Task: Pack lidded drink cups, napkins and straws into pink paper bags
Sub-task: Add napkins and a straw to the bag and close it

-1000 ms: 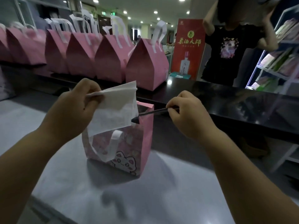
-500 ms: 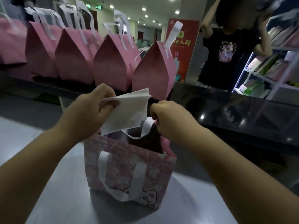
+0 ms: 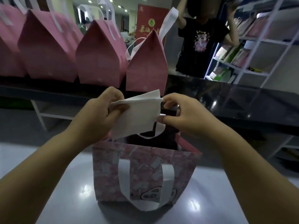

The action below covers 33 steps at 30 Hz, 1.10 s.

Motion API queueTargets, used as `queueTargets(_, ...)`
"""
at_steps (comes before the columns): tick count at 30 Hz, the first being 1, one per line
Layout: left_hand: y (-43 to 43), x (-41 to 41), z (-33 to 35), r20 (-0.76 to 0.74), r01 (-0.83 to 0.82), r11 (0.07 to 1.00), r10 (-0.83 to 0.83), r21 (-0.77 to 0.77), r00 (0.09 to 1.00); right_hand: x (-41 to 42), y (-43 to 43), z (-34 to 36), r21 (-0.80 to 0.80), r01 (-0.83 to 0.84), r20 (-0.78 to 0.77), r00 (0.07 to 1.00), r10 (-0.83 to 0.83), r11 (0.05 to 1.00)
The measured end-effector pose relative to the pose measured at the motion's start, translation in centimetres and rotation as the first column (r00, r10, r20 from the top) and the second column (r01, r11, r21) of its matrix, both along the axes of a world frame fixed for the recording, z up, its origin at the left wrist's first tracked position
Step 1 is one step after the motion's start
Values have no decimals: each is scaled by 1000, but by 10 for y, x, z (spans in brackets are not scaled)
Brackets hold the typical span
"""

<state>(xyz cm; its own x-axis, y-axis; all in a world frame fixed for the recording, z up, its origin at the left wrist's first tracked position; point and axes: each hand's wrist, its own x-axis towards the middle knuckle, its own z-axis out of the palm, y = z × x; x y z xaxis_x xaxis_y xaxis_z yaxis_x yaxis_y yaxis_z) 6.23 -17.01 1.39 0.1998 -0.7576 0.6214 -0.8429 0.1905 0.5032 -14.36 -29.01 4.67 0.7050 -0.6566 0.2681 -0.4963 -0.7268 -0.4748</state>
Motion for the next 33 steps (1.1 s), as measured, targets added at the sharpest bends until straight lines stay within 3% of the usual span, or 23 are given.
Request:
queueTargets(4,-4,-2,1,-52,124,992,-123,0,991,5,18,-5,198,-99,221,974,54,975)
queueTargets(8,-4,1,-4,-43,196,976,-193,97,980,7,22,-10,197,-100,272,961,44,975)
queueTargets(11,-4,15,-7,36,177,948,-193,265,981,4,24,-10,172,-88,186,981,55,981)
queueTargets(15,-3,33,-11,212,62,903,-166,425,963,9,22,-6,21,-78,-108,991,80,997)
queueTargets(20,0,35,-12,312,8,882,-176,471,934,27,18,-16,-225,-167,-527,849,24,960)
queueTargets(26,5,32,-14,236,8,815,-177,580,956,37,1,-29,-501,-223,-521,849,-86,837)
queueTargets(29,7,31,-16,214,7,828,-153,560,965,41,-3,-37,-502,-238,-558,823,-102,831)
queueTargets(33,5,29,-21,212,6,892,-115,453,970,39,-3,-38,-373,-177,-534,844,-54,911)
